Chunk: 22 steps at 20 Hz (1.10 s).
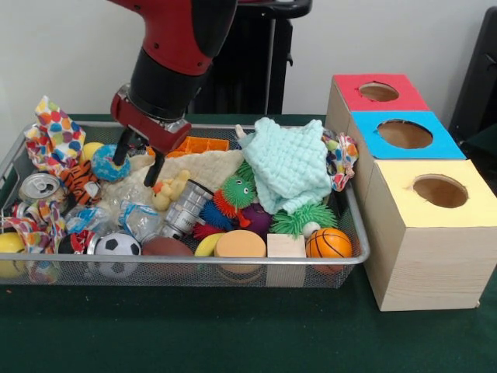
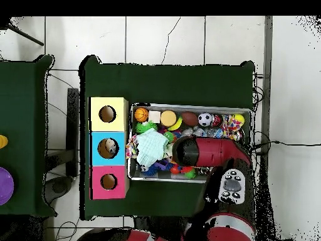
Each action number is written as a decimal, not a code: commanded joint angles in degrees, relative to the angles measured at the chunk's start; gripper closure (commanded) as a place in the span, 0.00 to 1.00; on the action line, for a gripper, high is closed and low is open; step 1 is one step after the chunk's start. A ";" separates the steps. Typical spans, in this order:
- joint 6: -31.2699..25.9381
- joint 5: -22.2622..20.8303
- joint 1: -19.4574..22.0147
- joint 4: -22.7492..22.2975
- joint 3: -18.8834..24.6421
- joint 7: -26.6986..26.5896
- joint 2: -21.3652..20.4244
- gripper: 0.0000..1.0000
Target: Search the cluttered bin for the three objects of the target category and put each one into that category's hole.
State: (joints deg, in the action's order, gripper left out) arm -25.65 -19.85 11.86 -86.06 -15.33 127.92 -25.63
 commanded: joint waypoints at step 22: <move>-14.18 -8.07 28.73 -2.31 42.70 -33.21 5.39 0.00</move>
State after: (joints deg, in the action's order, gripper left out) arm -33.39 -26.01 40.57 -86.21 15.08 114.38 -25.91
